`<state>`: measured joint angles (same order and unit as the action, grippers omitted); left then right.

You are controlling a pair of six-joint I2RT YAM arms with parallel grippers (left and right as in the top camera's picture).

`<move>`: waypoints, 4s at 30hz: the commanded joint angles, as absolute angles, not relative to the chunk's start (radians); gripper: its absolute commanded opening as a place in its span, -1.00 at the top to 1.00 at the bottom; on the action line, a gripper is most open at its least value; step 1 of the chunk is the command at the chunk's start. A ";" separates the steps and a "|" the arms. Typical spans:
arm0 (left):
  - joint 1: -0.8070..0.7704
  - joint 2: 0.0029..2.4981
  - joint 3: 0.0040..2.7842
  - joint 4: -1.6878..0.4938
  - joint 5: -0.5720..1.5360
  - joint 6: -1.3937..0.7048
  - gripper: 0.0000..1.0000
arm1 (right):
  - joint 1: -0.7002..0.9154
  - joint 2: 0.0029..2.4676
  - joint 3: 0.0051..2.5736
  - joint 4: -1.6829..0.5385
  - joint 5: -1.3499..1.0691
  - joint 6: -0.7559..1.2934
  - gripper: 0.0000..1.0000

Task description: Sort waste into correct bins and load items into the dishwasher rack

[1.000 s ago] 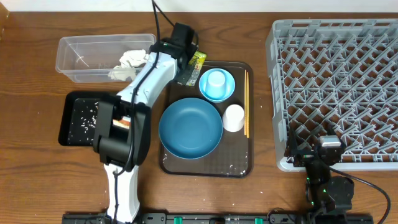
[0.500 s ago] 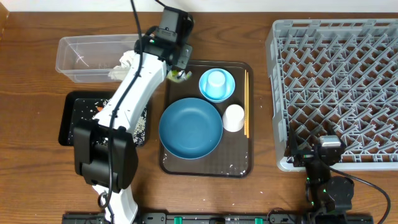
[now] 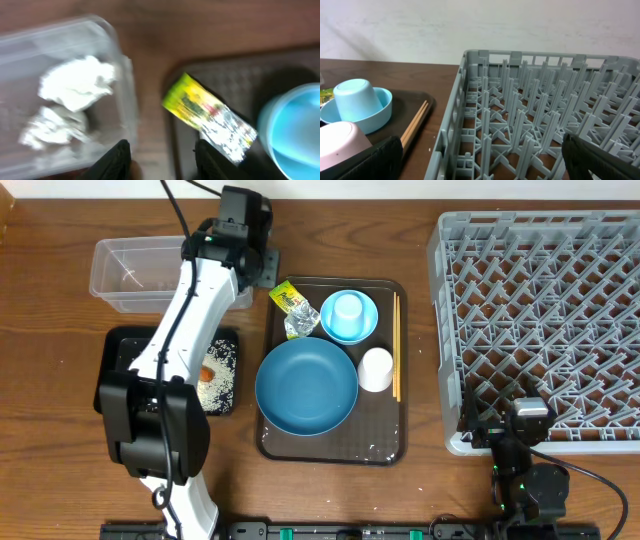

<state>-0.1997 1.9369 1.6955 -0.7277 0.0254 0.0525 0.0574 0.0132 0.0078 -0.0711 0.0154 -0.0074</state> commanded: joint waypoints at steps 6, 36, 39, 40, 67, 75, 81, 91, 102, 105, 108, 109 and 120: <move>-0.255 1.988 1.699 -0.863 0.124 -0.104 0.08 | 0.046 0.013 0.006 -0.074 0.018 0.007 -0.99; -0.287 2.186 1.687 -0.859 0.157 -0.485 0.56 | 0.046 0.013 0.006 -0.074 0.018 0.007 -0.98; -0.287 2.186 1.687 -0.855 0.157 -0.484 0.88 | 0.046 0.013 0.006 -0.074 0.018 0.007 -0.99; -0.286 2.186 1.687 -0.852 0.157 -0.484 0.88 | 0.046 0.013 0.006 -0.074 0.018 0.007 -0.99; -0.187 1.900 1.732 -0.716 -0.089 -0.479 0.88 | 0.046 0.013 0.006 -0.074 0.018 0.007 -0.98; -0.040 1.914 1.729 -0.712 -0.133 -0.727 0.88 | 0.046 0.013 0.006 -0.074 0.018 0.007 -0.99; 0.013 1.949 1.710 -0.717 -0.132 -0.959 0.88 | 0.046 0.013 0.006 -0.074 0.018 0.007 -0.98; 0.017 2.028 1.709 -0.694 -0.133 -1.061 0.79 | 0.046 0.013 0.006 -0.074 0.018 0.007 -0.99; 0.017 2.039 1.709 -0.690 -0.132 -1.061 -0.47 | 0.046 0.013 0.006 -0.074 0.018 0.007 -0.99; 0.017 2.039 1.709 -0.691 -0.131 -1.060 -0.53 | 0.046 0.013 0.006 -0.074 0.019 0.007 -0.99; 0.017 2.039 1.709 -0.704 -0.131 -1.060 -0.53 | 0.046 0.013 0.006 -0.074 0.018 0.007 -0.99; 0.017 2.039 1.709 -0.715 -0.132 -1.060 -0.53 | 0.046 0.013 0.006 -0.074 0.018 0.007 -0.98; 0.017 2.039 1.709 -0.828 -0.117 -1.060 -0.53 | 0.046 0.013 0.006 -0.074 0.018 0.007 -0.99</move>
<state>0.0158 2.0350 1.7149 -0.8188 -0.1116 -1.0580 0.0574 0.0132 0.0078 -0.0711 0.0154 -0.0071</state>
